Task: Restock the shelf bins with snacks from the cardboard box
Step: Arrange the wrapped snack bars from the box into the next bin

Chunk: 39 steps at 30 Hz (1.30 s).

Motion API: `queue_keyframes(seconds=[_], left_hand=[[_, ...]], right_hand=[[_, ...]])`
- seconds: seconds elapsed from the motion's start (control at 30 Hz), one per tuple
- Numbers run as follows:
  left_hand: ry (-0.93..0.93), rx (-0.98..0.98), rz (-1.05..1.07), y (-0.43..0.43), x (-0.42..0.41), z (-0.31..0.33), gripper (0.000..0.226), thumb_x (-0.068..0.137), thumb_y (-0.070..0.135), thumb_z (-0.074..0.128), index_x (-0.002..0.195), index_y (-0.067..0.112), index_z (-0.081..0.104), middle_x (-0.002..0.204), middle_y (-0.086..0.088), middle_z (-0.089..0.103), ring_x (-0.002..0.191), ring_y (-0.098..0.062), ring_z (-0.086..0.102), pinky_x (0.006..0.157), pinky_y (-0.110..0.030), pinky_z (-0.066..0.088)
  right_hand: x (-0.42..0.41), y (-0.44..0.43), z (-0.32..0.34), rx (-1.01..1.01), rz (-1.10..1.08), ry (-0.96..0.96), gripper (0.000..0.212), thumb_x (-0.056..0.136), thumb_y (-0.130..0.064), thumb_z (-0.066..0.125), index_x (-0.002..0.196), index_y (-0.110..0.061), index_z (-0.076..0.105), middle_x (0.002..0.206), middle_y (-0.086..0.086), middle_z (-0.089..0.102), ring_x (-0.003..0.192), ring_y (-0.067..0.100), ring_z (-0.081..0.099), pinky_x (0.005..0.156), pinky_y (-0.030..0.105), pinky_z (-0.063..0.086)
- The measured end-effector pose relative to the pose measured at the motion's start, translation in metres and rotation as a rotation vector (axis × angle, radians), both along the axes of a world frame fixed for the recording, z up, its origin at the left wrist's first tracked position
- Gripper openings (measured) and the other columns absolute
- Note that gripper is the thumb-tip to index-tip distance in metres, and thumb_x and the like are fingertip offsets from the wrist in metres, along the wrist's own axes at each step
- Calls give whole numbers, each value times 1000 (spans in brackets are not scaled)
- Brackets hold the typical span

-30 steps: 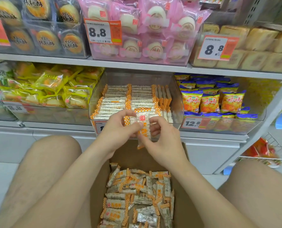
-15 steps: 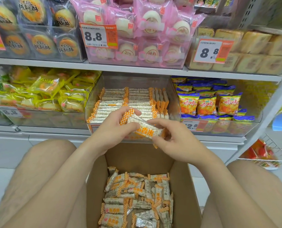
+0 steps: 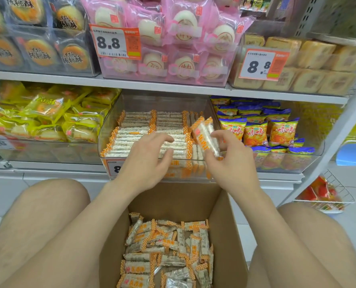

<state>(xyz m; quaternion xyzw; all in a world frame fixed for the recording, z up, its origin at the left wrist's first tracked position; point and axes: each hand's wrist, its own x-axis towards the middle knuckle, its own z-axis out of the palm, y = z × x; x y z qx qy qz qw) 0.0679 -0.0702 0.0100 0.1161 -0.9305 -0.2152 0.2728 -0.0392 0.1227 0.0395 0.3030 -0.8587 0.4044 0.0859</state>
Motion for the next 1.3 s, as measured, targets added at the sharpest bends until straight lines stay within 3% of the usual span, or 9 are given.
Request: queue_keyframes(seconds=[0.1,0.2,0.47,0.7,0.8,0.9,1.03,1.13,1.3], left_hand=[[-394,-194,54,-5,0,-13,54,108,59,29,160,45,27,174,10,15,160,-27,12,123,-61,13],[-600,-245,92,-12,0,-24,59,106,67,20,161,53,5,175,12,-8,161,-33,-5,122,-70,1],[-574,-298,134,-16,3,-25,51,110,55,18,160,52,8,175,11,6,160,-35,8,121,-69,14],[-543,-267,150,-26,7,-33,57,108,59,14,162,52,0,174,7,-19,161,-37,-2,124,-69,7],[-550,-231,165,-22,7,-32,57,107,62,9,159,57,-13,174,11,-18,159,-43,-8,121,-73,-2],[-561,-262,157,-19,8,-29,54,107,61,8,157,60,-12,174,13,-15,158,-45,0,119,-74,5],[-576,-296,184,-16,3,-26,52,107,63,9,159,56,3,175,10,2,155,-47,10,117,-75,14],[-601,-290,178,-14,0,-29,55,106,66,9,160,55,2,175,9,-1,155,-49,7,116,-76,9],[-579,-309,165,-15,3,-34,58,106,65,16,160,52,-1,175,6,-3,155,-50,5,117,-75,7]], right_hand=[[-4,-21,-11,173,-84,231,43,96,-26,64,138,-23,55,92,8,68,84,32,66,63,37,41],[-9,-50,-18,407,-154,299,40,98,-18,59,138,-20,53,99,13,63,93,36,65,63,36,37],[-21,-81,-27,601,-165,175,23,99,-10,58,121,-14,63,115,14,65,106,34,64,69,37,42],[-23,-69,-30,576,100,94,34,109,-12,34,111,-3,67,110,17,67,109,38,54,89,47,50],[-27,-69,-34,435,59,-58,43,112,-29,30,114,-2,63,113,21,66,110,40,56,87,46,47],[-24,-76,-35,407,41,-109,66,108,-57,26,131,-3,57,123,22,63,114,41,58,93,51,50],[-25,-79,-38,425,72,-34,52,106,-49,41,125,-3,57,118,21,63,109,39,60,82,44,50],[-30,-77,-42,486,79,-34,48,105,-45,43,122,-2,54,112,22,65,103,39,62,72,40,43],[-19,-74,-45,646,38,33,72,106,-58,27,151,-3,41,145,27,49,132,44,46,105,51,41]])
